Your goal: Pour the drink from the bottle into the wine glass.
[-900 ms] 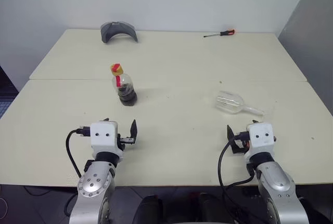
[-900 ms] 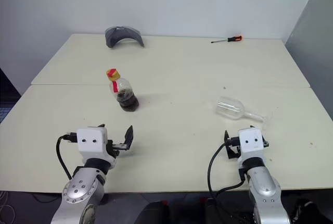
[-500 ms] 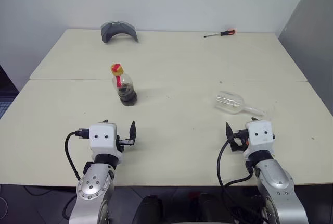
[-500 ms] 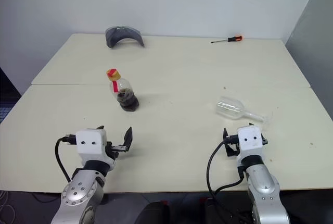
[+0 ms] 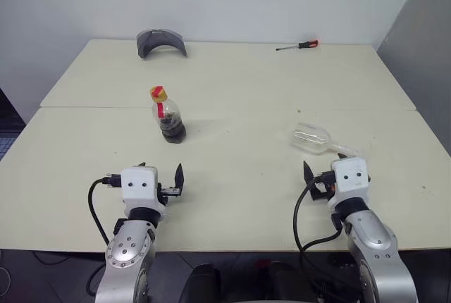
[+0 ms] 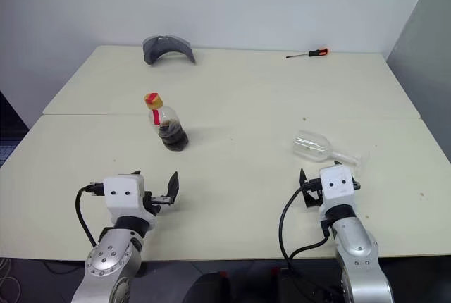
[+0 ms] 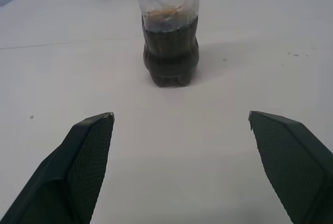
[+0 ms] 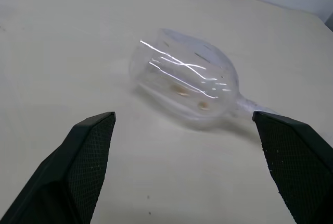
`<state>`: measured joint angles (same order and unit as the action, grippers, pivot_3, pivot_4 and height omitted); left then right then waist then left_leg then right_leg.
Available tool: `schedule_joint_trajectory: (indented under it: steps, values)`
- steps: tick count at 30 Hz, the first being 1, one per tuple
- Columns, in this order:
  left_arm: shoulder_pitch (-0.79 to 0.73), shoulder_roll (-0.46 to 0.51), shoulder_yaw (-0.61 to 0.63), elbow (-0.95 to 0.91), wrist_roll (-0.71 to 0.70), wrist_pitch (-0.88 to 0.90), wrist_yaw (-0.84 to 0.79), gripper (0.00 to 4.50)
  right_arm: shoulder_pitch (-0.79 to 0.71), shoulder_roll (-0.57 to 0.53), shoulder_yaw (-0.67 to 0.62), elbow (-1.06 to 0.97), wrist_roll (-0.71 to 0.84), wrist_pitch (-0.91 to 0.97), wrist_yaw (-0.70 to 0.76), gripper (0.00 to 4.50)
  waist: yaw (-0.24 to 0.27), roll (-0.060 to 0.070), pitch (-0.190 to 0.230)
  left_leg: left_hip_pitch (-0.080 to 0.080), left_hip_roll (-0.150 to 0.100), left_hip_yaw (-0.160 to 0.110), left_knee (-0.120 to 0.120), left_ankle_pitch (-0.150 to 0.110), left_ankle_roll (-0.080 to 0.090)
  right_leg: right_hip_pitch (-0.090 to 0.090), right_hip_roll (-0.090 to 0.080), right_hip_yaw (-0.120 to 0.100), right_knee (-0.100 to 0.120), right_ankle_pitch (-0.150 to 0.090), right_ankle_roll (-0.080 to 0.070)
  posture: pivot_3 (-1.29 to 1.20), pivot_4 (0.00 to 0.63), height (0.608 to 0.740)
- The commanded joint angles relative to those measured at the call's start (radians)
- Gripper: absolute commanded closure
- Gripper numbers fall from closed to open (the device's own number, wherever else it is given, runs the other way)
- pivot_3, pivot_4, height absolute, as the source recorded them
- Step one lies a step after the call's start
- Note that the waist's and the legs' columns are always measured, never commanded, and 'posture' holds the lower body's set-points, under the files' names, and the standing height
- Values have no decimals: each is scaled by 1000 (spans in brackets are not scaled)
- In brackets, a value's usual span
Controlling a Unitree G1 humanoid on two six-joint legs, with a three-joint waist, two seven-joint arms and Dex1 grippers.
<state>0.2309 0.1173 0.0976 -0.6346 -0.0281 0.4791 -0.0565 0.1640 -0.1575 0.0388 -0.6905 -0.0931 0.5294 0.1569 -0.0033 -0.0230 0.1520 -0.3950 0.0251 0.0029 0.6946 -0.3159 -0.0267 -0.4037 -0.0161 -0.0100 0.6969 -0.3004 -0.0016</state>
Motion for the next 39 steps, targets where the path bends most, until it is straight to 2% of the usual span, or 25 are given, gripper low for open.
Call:
schedule_joint_trajectory:
  steps: [1, 8, 13, 17, 23, 30, 39]
  values:
    - [-38, 12, 16, 9, 5, -26, 5, 35, -33, -31, -20, -10, 72, -45, 73, 0, 0, 0, 0, 0, 0, 0, 0, 0, 0, 0, 0, 0, 0, 0, 0, 0, 150, 740]
    - [-226, 53, 43, 167, -20, -48, -25, 35, -144, -149, -59, 18, 357, -74, 372, 0, 1, 0, 0, 0, -1, 0, 0, 0, 0, 1, 0, -1, 0, 0, 0, 0, 150, 740]
    - [-288, 69, 36, 246, -6, -106, -29, 35, -241, -196, -94, 42, 552, -48, 499, 0, -1, -1, 0, 0, 0, -1, 0, 0, 0, 1, 0, 0, 0, 0, 0, 0, 150, 740]
    - [-333, 80, 37, 287, 5, -139, -22, 35, -306, -276, -85, 51, 681, 6, 603, 0, 1, -1, 0, 0, -1, -1, 1, 0, 0, 1, 0, -1, 0, 0, 0, 0, 150, 740]
    - [-352, 59, 39, 317, 4, -147, 8, 35, -388, -330, -60, 109, 738, 41, 647, 0, 1, -1, 0, 0, 0, -1, 1, 0, 0, 1, -1, 0, 0, 0, 0, 0, 150, 740]
    - [-394, 57, 37, 363, 10, -174, 20, 35, -476, -330, -33, 228, 683, -3, 645, 0, 2, -1, 0, -1, 0, -1, 1, 0, 0, 1, -1, -1, 0, 0, 0, 0, 150, 740]
    - [-460, 58, 26, 465, 34, -261, 48, 35, -482, -320, -18, 261, 654, -43, 649, 0, 3, -1, 0, -1, 0, -1, 1, 0, 0, 1, -1, -1, 0, 0, 0, 0, 150, 740]
